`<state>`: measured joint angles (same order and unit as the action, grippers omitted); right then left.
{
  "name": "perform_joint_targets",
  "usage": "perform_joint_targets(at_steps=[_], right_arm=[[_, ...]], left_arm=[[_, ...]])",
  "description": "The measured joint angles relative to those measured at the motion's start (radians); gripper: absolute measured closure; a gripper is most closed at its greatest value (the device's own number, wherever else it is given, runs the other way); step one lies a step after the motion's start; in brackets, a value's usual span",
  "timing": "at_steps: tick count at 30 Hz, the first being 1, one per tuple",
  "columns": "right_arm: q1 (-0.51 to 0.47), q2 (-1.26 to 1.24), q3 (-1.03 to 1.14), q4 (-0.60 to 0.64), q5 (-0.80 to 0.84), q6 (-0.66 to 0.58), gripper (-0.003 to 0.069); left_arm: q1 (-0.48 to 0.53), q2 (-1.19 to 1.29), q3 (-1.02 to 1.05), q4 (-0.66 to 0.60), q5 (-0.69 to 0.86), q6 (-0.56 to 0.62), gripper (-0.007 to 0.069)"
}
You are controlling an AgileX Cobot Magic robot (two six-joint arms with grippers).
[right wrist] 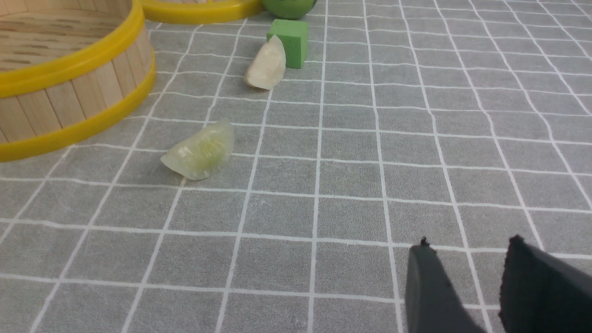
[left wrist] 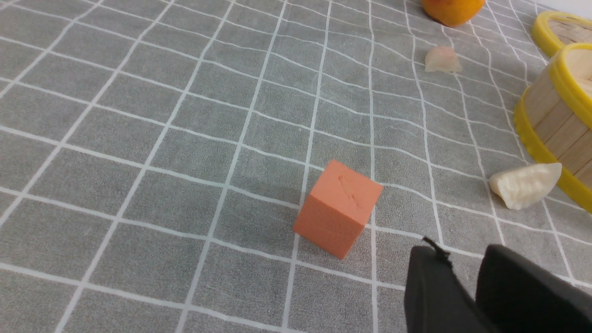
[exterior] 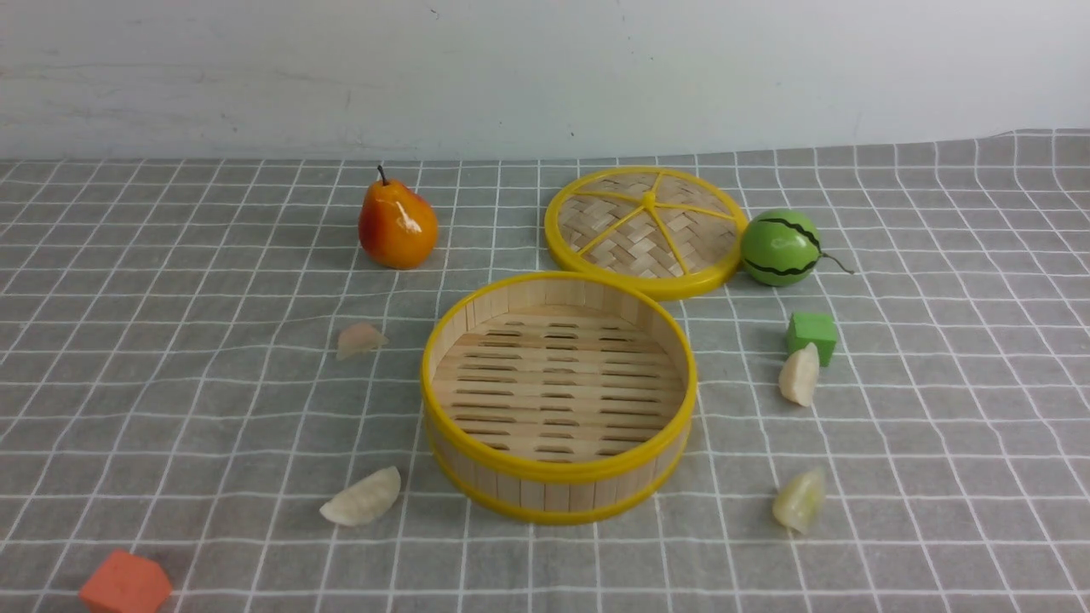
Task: Put the dumplings into the steamer on the table with the grey tablecloth.
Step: 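Reach for and grasp a dumpling on the table with the left gripper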
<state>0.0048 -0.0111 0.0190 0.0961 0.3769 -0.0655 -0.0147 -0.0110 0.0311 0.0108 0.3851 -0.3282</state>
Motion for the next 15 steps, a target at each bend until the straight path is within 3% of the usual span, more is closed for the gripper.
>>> perform_joint_targets(at_steps=[11,15], right_arm=[[0.000,0.000,0.001,-0.028,-0.022,0.000,0.0419],[0.000,0.000,0.008,-0.029,-0.130,0.000,0.0419]], left_arm=[[0.000,0.000,0.000,0.002,0.000,0.000,0.0461],[0.000,0.000,0.000,0.002,-0.025,0.000,0.0460]])
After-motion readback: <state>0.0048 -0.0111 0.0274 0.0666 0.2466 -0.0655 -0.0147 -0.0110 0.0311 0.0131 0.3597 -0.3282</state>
